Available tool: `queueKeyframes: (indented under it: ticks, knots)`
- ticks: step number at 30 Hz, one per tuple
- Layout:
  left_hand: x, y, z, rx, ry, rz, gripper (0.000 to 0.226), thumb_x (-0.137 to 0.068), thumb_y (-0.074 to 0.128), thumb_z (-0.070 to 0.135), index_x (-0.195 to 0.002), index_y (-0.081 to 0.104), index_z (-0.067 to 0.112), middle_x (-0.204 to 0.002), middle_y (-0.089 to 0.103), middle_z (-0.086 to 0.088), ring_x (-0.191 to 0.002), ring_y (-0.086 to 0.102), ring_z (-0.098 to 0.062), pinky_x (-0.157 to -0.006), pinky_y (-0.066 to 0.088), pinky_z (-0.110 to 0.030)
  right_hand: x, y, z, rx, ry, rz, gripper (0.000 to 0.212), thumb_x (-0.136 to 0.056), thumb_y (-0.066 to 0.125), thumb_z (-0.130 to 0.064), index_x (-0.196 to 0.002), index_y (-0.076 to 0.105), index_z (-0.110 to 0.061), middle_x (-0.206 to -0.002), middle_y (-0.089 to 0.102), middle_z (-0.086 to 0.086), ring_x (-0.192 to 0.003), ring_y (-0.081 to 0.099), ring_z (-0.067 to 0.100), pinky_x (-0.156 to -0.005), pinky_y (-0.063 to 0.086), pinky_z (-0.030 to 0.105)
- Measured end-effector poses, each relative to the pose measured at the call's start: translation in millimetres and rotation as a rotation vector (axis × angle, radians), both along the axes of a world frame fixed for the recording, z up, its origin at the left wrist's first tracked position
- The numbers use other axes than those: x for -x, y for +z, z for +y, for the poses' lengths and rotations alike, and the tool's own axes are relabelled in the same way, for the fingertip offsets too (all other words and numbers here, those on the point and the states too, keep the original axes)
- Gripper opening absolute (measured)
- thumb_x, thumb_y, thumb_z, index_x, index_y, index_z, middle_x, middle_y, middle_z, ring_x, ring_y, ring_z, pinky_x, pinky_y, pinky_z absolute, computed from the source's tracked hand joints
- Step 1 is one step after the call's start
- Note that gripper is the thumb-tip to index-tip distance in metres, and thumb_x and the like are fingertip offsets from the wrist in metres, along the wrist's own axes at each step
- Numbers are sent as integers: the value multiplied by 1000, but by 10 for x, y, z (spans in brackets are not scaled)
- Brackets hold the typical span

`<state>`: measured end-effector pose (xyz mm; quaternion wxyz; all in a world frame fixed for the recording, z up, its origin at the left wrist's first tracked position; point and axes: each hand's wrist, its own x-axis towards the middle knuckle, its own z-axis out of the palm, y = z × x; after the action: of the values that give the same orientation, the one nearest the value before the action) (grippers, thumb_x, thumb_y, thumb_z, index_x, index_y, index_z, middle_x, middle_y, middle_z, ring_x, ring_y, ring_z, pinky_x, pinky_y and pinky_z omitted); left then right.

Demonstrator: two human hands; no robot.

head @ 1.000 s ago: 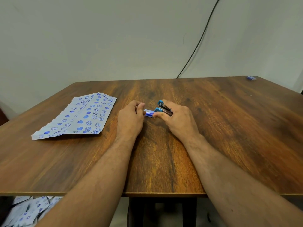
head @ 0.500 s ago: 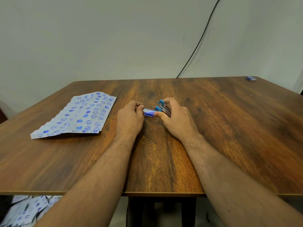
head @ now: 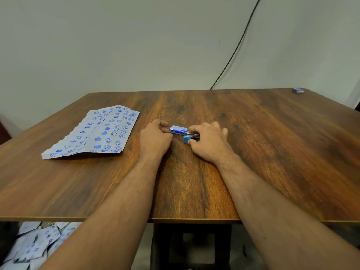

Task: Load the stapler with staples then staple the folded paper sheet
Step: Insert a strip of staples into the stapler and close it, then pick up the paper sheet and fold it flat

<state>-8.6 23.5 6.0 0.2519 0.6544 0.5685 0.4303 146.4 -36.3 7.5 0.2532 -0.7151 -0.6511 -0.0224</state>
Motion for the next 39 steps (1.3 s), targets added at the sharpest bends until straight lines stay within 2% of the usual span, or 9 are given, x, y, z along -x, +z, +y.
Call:
queueKeyframes:
  ticks: [10,14,17,22,25,29,33,36,39]
  knots:
    - [110,154,-90,27,-45,-5,36,-84,64,5,-117,66,19,-102,72,4,-100,66,-12,-80,44,-23,205,60,-70,-218,219,-438,28,-81,60,-31,-98,76,-16,-95,71,4,-99,58,31,-80,45,47]
    - [431,345,-59,-130,10,120,34,-88,61,10,-121,65,18,-117,67,3,-109,60,-15,-87,46,-29,420,112,-12,-187,281,-414,26,-86,60,-30,-102,75,-17,-101,71,3,-104,56,30,-84,47,46]
    - [772,408,99,-198,174,445,46,-85,56,17,-131,61,22,-140,56,-8,-139,38,-31,-112,35,-40,709,152,78,-137,347,-328,29,-90,54,-26,-110,73,-17,-109,69,4,-110,52,28,-94,46,46]
    - [1158,314,314,161,281,717,57,-89,54,28,-146,45,28,-160,31,-21,-150,11,-50,-123,8,-54,1261,224,285,-38,391,-65,36,-97,48,-16,-127,67,-17,-127,65,7,-118,54,26,-104,40,33]
    - [1216,248,407,266,316,765,66,-89,55,51,-150,37,32,-157,36,-21,-146,21,-50,-121,11,-58,1498,181,454,32,355,57,41,-95,49,-14,-133,63,-16,-132,63,12,-123,55,30,-105,43,38]
    - [1272,155,483,409,311,662,81,-87,53,61,-155,25,28,-150,47,-15,-137,41,-41,-108,31,-54,1659,63,600,104,333,-22,37,-99,45,-20,-131,62,-24,-132,64,8,-120,53,36,-97,42,43]
    - [1262,88,429,280,375,705,62,-92,47,59,-140,46,19,-136,58,-12,-125,54,-35,-93,40,-43,1668,-27,671,96,299,-40,41,-103,39,-28,-142,53,-31,-136,63,7,-125,52,36,-99,39,44]
    - [1263,121,360,178,399,683,57,-93,54,58,-131,52,15,-127,64,-11,-116,61,-31,-81,39,-38,1659,-44,709,115,261,28,40,-101,46,-30,-138,57,-20,-131,64,12,-125,53,36,-100,43,44]
    - [1269,207,291,114,372,601,55,-90,61,52,-129,52,15,-127,64,-10,-117,60,-31,-80,39,-37,1626,-2,676,114,254,294,40,-101,50,-29,-139,55,-16,-137,62,10,-129,53,31,-103,43,37]
